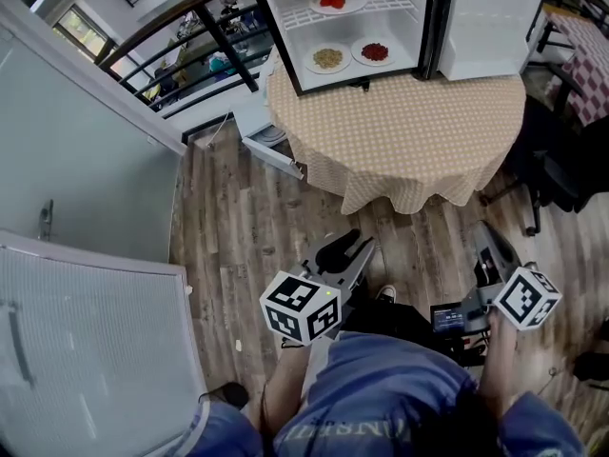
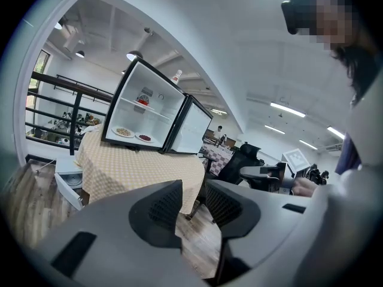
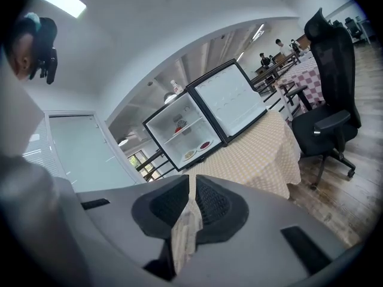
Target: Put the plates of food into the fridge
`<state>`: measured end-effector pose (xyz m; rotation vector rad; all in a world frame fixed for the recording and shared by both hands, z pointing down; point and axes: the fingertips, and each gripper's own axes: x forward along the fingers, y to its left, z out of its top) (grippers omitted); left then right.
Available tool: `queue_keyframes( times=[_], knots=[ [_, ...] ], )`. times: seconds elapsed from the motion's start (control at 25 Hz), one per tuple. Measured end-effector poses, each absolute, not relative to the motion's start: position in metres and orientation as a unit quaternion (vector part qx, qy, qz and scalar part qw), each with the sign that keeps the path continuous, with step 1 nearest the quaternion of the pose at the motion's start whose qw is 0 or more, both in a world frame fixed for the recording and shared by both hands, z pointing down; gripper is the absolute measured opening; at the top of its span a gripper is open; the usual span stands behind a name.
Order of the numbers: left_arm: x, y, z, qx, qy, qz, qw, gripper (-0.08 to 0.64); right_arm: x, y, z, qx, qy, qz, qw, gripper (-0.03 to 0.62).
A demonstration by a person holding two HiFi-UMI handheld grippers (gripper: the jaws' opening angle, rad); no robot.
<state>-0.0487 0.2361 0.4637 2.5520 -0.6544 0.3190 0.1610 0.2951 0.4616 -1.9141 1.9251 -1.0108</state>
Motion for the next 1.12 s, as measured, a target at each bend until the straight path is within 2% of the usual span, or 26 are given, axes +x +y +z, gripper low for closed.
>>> queue_keyframes(
  times=[1.12],
  knots=[
    [-0.018, 0.244, 0.451, 0.943, -0.219, 0.124, 0.219, 0.13, 0.203, 0.315, 0.448, -0.68, 0.641, -0.334, 0.126, 0.044]
  ],
)
